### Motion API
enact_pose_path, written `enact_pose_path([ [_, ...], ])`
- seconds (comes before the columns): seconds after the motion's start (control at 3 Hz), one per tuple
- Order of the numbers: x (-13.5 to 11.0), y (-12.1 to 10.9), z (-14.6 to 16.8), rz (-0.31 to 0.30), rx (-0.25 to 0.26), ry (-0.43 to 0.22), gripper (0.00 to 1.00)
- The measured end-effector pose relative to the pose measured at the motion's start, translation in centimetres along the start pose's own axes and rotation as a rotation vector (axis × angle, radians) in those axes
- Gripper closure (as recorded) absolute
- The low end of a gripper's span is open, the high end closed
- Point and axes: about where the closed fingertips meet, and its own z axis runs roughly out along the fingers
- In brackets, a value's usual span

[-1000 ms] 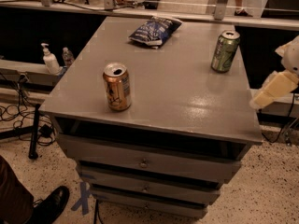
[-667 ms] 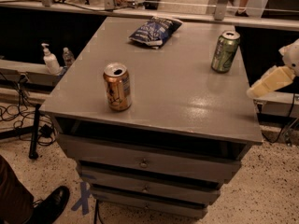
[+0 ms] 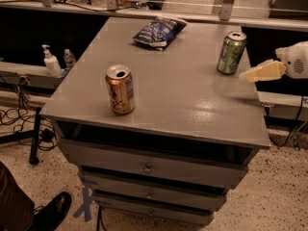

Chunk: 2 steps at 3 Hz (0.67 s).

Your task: Move green can near orange can

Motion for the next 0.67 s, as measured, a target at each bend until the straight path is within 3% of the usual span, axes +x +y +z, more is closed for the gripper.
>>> enact_pose_path([
  [0.33, -2.0, -0.6, 2.3, 0.040, -0.032, -0.197, 0.00],
  [0.67, -4.0, -0.7, 4.7, 0.017, -0.074, -0.334, 0.00],
])
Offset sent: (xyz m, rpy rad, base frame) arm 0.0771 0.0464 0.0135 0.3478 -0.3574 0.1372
